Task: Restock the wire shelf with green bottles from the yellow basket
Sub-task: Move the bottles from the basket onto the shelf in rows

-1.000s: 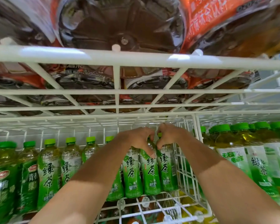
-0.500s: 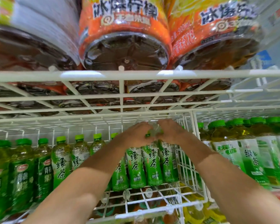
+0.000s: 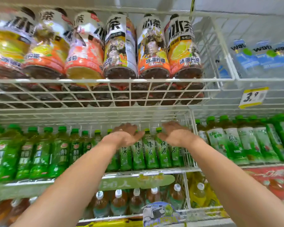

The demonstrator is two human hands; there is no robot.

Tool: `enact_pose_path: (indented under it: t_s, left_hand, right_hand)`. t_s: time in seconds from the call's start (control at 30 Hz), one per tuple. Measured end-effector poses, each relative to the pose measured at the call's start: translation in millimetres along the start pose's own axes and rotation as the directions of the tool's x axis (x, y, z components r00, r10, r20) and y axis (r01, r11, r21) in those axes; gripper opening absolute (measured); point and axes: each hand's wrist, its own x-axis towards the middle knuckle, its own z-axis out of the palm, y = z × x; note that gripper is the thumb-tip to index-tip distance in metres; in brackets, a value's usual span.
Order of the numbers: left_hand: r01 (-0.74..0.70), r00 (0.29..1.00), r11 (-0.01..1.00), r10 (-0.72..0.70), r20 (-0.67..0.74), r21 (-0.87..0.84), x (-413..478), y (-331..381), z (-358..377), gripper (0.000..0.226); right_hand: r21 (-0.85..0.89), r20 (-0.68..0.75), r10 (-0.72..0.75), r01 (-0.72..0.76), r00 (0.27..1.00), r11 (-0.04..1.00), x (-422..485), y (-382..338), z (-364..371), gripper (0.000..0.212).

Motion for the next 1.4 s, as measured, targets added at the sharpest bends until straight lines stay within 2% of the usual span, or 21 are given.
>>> enact_pose_path:
  t_s: [0.03, 0.07, 0.1, 0.17, 0.27, 0.4, 0.67, 0.77, 1.07, 1.23, 1.4]
  left_hand:
    - [-0.012, 0.999, 0.999, 0.014, -0.037, 0.050, -19, -7, -4, 0.078]
    - [0.083, 0.997, 0.995, -0.083, 0.003, -0.055, -34, -11, -7, 0.076]
    - [0.113, 0.994, 0.984, -0.113, 0.005, -0.138, -47, -17, -10, 0.073]
    - [0.061, 0.998, 0.998, -0.061, -0.006, 0.002, -72, -30, -17, 0.069]
    - [0.072, 0.997, 0.989, -0.067, -0.042, 0.132, -113, -60, -27, 0.069]
    - [0.194, 0.980, 0.970, -0.185, -0.074, 0.146, -167, -115, -35, 0.072]
    - [0.374, 0.927, 0.913, -0.375, -0.026, 0.164, -243, -176, -23, 0.074]
    - [0.367, 0.929, 0.918, -0.370, -0.010, 0.151, -247, -177, -8, 0.074]
    - [0.172, 0.982, 0.983, -0.175, 0.063, 0.057, -244, -128, 62, 0.066]
    - [0.135, 0.978, 0.991, -0.136, 0.160, 0.016, -246, -116, 131, 0.063]
    - [0.152, 0.941, 0.988, -0.144, 0.308, -0.003, -251, -121, 206, 0.066]
  right_hand:
    - [-0.004, -0.002, -0.025, 0.025, 1.000, 1.000, -11, -10, -3, 0.068]
    - [-0.005, 0.000, -0.041, 0.041, 0.999, 0.999, -21, -21, -5, 0.062]
    - [-0.006, 0.003, -0.048, 0.048, 0.999, 0.999, -30, -33, -7, 0.057]
    - [-0.010, -0.002, -0.044, 0.044, 0.999, 0.999, -43, -59, -9, 0.052]
    - [-0.035, -0.008, -0.072, 0.072, 0.997, 0.997, -53, -103, -7, 0.063]
    - [-0.030, -0.012, -0.199, 0.199, 0.980, 0.980, -53, -167, 5, 0.074]
    - [0.035, -0.013, -0.427, 0.427, 0.904, 0.904, -73, -272, 54, 0.075]
    - [0.043, -0.004, -0.438, 0.438, 0.899, 0.898, -80, -277, 69, 0.076]
    - [0.101, 0.020, -0.377, 0.374, 0.926, 0.922, -121, -225, 125, 0.061]
    - [0.130, 0.142, -0.301, 0.283, 0.943, 0.950, -138, -197, 189, 0.063]
    - [0.155, 0.290, -0.250, 0.213, 0.924, 0.965, -146, -188, 266, 0.064]
